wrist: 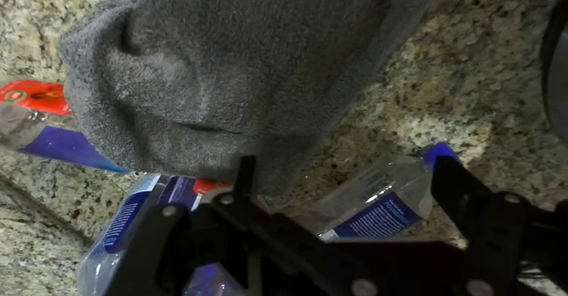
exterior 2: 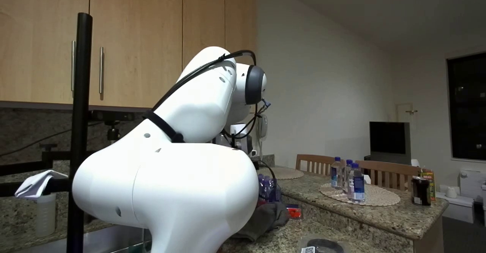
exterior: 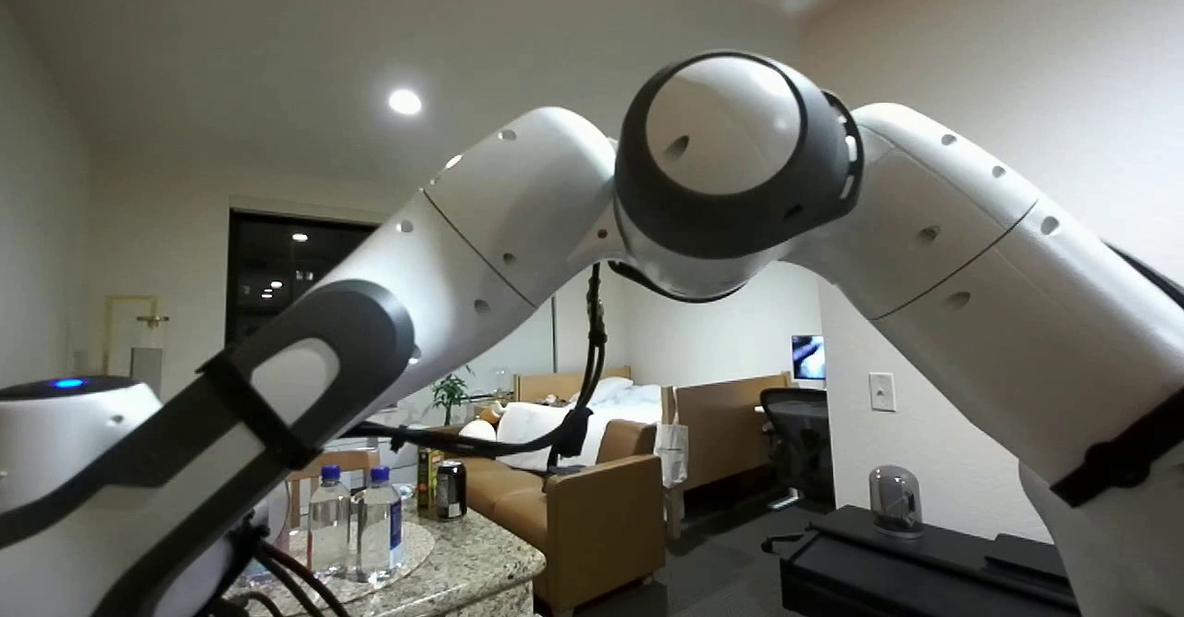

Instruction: Move the grey towel to the right

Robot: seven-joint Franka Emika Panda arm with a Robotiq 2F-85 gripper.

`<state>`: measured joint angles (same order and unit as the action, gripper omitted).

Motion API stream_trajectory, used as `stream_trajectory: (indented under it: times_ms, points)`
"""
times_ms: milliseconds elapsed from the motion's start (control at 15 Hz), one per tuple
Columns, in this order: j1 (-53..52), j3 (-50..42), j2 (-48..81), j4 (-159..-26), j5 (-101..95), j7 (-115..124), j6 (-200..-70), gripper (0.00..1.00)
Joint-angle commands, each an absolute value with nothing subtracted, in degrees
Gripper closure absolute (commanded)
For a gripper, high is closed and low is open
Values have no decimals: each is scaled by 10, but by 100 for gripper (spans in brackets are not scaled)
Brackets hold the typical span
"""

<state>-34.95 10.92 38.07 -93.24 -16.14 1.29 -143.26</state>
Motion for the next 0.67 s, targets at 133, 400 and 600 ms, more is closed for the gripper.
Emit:
stream_trajectory:
  times_ms: [133,400,600]
  points:
    - [-354,101,399,-902,-164,13,-1423,0]
    - [-361,104,429,-863,-170,-4,-1406,0]
    - [-372,106,464,-821,-172,-23,-1400,0]
